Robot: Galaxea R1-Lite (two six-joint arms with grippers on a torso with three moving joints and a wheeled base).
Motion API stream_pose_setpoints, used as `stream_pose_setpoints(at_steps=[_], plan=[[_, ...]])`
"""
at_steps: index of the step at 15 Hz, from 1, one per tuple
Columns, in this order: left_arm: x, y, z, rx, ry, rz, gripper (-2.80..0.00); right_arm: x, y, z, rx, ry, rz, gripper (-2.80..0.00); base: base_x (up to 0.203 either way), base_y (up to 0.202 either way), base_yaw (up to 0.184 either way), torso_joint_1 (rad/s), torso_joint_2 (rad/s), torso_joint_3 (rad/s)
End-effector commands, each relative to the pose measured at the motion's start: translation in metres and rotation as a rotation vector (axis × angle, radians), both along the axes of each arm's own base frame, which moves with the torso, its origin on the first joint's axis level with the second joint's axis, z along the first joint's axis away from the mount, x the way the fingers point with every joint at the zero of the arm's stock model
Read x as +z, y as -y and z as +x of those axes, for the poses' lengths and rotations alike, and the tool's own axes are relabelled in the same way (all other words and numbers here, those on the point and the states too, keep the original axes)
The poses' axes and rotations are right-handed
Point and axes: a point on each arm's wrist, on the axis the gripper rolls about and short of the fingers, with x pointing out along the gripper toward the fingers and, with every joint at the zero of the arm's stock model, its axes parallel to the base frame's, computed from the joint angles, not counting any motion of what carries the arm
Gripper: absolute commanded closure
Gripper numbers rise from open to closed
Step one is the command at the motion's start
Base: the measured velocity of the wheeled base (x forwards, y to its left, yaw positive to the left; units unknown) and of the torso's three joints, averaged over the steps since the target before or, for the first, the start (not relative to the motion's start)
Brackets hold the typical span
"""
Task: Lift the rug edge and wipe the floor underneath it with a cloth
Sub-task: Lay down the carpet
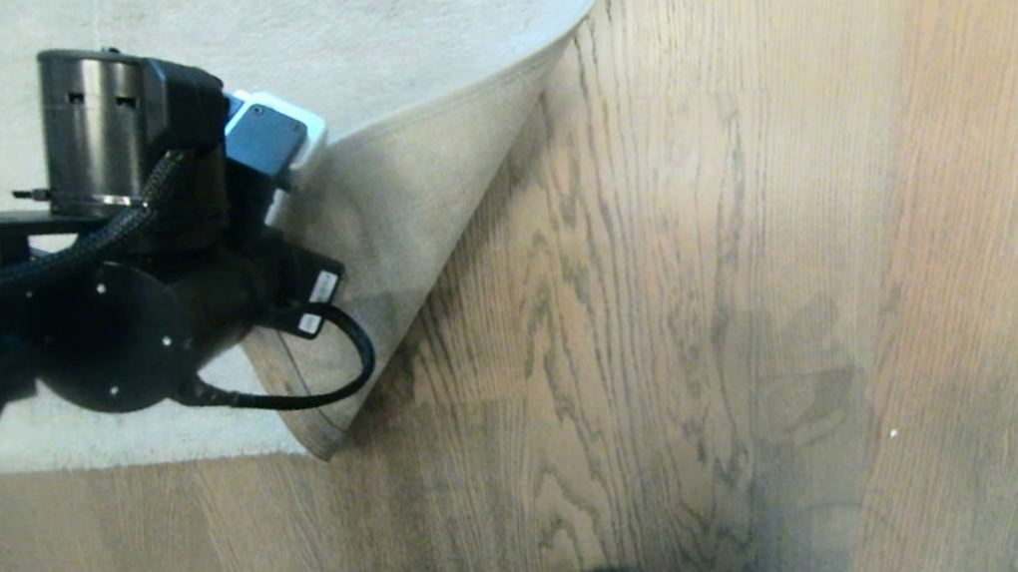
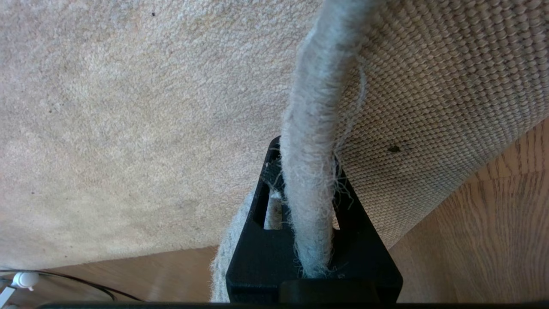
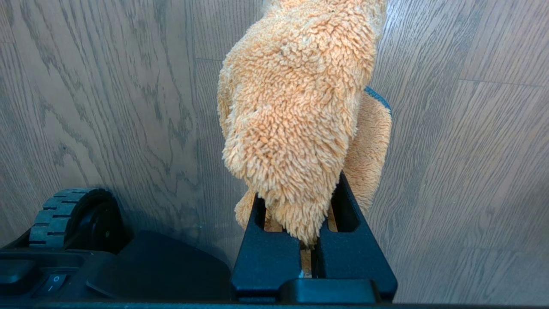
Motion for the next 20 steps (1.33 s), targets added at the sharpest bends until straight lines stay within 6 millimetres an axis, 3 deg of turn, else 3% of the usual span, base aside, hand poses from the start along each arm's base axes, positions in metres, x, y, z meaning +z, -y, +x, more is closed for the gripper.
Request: stream_pose_setpoints(at_steps=[1,14,20], plan=[[-0.001,0.000,0.000,0.003,-0.002,0.005,0.00,0.000,0.000,0.000,0.001,-0.003,-0.001,0.00,0.000,0.000,0.000,0.000,0.00,0.000],[0.007,-0.004,0.002,0.037,0.045,-0.025,0.00,0.000,0.000,0.000,0.001,-0.003,-0.001,0.00,0.000,0.000,0.000,0.000,0.00,0.000],[0.040,-0.012,-0.012,0.033,0.156,-0.113,0.00,0.000,0.000,0.000,0.001,-0.003,-0.001,0.00,0.000,0.000,0.000,0.000,0.00,0.000]])
